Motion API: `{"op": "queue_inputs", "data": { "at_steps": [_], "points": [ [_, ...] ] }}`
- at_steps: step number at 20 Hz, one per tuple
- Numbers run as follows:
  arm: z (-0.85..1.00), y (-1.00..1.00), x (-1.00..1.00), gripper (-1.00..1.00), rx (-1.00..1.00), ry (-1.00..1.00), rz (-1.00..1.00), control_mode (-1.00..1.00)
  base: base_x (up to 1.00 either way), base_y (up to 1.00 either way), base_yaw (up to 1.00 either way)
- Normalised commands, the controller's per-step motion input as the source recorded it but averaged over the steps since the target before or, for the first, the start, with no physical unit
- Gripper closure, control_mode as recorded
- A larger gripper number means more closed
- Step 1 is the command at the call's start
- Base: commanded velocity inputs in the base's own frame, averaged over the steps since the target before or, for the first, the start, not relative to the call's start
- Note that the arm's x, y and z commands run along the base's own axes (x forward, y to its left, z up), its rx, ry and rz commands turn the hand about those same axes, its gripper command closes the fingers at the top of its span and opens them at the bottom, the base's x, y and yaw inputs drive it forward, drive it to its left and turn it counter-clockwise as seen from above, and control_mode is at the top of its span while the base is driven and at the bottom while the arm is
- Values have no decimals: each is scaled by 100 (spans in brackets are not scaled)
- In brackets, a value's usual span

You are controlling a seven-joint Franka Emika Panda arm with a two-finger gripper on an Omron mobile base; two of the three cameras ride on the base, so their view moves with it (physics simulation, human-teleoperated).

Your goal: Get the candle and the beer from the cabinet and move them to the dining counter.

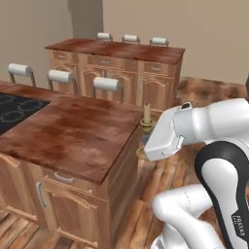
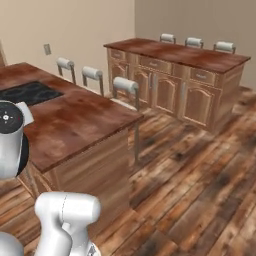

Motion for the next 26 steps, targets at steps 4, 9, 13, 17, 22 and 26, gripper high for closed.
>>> {"op": "queue_inputs", "data": {
  "at_steps": [4,9,13,17,22,26],
  "points": [
    [0,0,0,100,0,0,0,100,84,-60,39],
    [0,0,0,100,0,0,0,100,80,-60,39],
    [0,0,0,100,0,0,0,100,79,-59,40],
    [0,0,0,100,0,0,0,100,79,-56,40],
    [0,0,0,100,0,0,0,100,80,-56,41],
    [0,0,0,100,0,0,0,100,78,-47,44]
  ]
}}
